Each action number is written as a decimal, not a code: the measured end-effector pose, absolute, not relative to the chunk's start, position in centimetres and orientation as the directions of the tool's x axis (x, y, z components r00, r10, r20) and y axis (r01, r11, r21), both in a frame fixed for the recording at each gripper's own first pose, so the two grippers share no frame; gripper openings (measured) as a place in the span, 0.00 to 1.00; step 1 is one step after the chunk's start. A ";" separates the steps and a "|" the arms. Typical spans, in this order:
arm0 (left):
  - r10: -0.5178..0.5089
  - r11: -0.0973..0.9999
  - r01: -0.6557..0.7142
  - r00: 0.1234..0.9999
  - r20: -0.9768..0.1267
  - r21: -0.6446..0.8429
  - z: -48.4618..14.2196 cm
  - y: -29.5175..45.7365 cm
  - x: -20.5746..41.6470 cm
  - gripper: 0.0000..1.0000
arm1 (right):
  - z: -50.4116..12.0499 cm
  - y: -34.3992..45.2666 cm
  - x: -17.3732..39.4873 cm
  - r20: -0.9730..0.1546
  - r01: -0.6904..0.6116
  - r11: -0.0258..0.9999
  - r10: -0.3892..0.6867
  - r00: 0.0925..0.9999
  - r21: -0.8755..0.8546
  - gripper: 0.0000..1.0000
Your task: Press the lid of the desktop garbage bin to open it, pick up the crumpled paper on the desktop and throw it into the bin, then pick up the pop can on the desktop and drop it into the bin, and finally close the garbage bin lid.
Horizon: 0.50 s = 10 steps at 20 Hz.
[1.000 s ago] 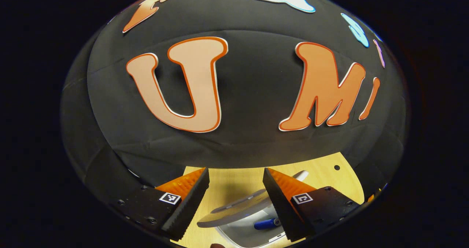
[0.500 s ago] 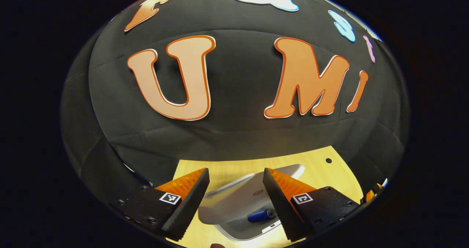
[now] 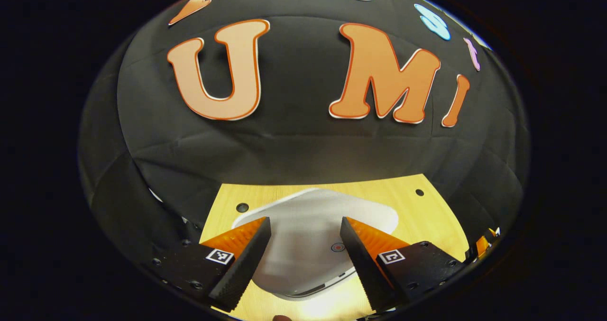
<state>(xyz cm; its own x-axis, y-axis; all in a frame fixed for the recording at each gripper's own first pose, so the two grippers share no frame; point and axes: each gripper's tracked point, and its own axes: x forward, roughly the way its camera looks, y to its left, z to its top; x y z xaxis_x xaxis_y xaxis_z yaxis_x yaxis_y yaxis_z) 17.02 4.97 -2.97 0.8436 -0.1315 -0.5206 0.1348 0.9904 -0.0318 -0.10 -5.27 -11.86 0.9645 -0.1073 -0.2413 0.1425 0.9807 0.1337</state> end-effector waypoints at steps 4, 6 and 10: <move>-0.140 0.989 0.139 0.820 -0.555 -0.045 -6.6 4.1 15.9 0.95 | -12.5 -4.8 0.2 -0.258 0.132 0.982 -0.093 0.962 0.137 0.97; -0.159 0.987 0.136 0.812 -0.561 -0.084 -8.0 3.8 15.4 0.95 | -12.4 -4.9 0.3 -0.256 0.137 0.981 -0.098 0.962 0.139 0.97; -0.118 0.992 0.127 0.837 -0.534 -0.019 -9.4 3.8 15.3 0.98 | -12.6 -4.5 0.6 -0.264 0.131 0.979 -0.086 0.961 0.156 0.97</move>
